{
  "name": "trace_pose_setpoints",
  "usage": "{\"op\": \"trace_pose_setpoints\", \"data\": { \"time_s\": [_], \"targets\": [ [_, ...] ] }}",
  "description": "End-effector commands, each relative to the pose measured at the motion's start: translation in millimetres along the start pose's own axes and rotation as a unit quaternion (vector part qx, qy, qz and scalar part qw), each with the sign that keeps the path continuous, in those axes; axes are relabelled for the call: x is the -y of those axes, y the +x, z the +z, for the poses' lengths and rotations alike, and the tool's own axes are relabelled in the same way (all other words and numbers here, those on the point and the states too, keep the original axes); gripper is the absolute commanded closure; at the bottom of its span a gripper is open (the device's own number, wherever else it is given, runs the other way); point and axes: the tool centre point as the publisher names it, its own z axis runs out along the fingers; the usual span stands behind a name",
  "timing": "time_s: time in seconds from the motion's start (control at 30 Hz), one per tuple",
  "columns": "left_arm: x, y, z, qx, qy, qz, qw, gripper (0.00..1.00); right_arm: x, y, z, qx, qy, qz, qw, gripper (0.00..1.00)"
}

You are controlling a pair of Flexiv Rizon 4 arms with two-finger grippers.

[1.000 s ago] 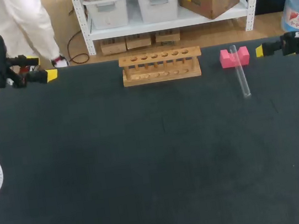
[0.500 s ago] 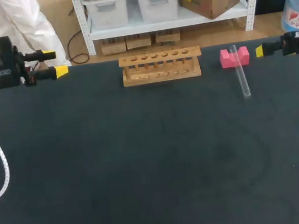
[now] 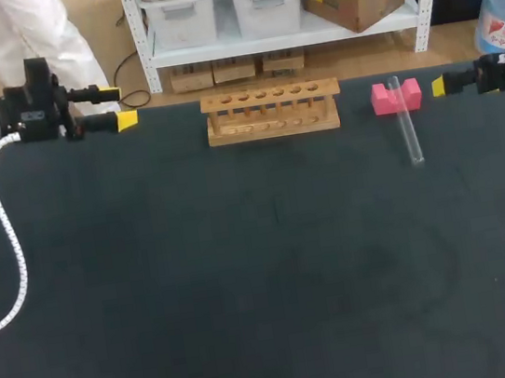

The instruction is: Grasp the test tube, adjust it, and insert it.

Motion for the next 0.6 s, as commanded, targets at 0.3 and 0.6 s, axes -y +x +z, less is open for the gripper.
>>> {"op": "trace_pose_setpoints", "data": {
  "time_s": [0.3, 0.6],
  "targets": [
    [-1.1, 2.7, 7.0, -0.005, -0.009, 0.008, 1.000, 0.00, -1.2, 0.1, -0.8, 0.000, 0.003, 0.000, 1.000, 0.00],
    [-1.1, 2.7, 7.0, -0.005, -0.009, 0.008, 1.000, 0.00, -1.2, 0.1, -0.8, 0.000, 0.003, 0.000, 1.000, 0.00]
  ]
}}
